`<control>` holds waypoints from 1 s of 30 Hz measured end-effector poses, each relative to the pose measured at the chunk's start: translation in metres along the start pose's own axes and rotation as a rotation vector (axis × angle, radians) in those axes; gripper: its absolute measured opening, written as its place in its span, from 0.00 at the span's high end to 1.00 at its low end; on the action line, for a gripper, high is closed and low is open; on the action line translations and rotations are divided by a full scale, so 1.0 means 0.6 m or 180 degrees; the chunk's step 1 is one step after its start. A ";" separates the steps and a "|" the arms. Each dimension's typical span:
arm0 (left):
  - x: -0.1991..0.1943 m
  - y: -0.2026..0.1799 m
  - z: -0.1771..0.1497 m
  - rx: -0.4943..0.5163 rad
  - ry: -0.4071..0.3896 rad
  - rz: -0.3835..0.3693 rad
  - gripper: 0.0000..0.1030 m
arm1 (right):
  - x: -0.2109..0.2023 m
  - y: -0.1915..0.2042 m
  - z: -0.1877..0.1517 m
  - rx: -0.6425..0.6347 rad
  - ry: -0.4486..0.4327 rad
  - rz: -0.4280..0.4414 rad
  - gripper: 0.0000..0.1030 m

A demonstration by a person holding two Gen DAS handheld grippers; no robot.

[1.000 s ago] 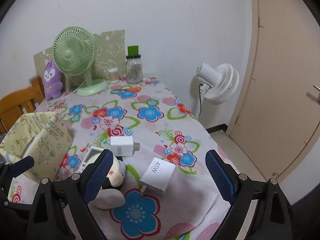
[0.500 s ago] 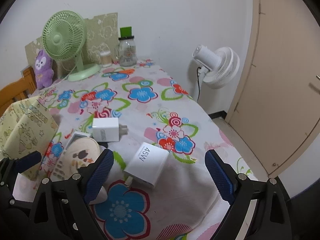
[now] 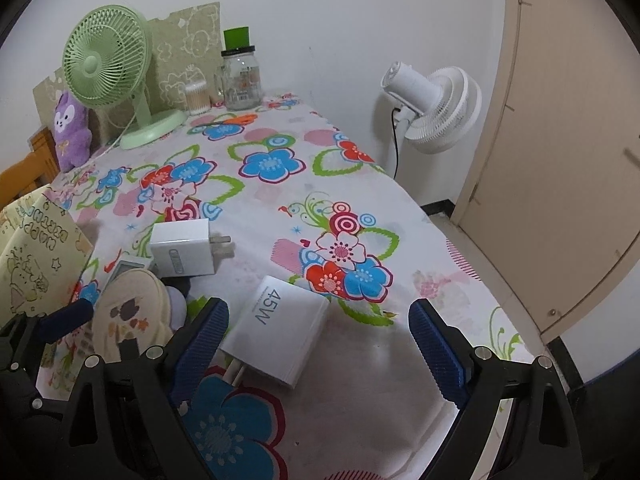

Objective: Organize rigid objects
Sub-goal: 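Grasp the round hedgehog-print disc with the left tool while the right tool grasps the white charger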

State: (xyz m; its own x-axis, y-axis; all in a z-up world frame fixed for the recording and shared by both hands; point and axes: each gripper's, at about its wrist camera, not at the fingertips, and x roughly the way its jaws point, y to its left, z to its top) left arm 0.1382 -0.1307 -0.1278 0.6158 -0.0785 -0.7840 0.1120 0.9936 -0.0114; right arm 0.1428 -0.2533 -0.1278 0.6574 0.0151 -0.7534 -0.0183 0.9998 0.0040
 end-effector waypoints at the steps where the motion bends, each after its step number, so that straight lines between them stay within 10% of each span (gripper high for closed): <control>1: 0.000 -0.001 0.001 0.0020 -0.0013 0.0023 0.05 | 0.004 0.000 0.001 0.0006 0.0017 0.0008 0.09; 10: -0.005 -0.004 -0.001 0.0141 -0.0061 0.0012 0.17 | 0.036 0.009 0.006 0.0049 0.0157 0.0024 0.10; 30: 0.002 0.003 0.011 0.0086 0.0030 -0.0270 0.08 | 0.047 0.010 0.008 0.0338 0.0295 0.0226 0.50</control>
State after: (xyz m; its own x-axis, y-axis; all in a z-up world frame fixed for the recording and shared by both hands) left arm 0.1442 -0.1292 -0.1247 0.5960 -0.1615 -0.7866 0.1846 0.9809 -0.0615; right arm 0.1646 -0.2466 -0.1458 0.5848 0.0896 -0.8062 0.0206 0.9919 0.1252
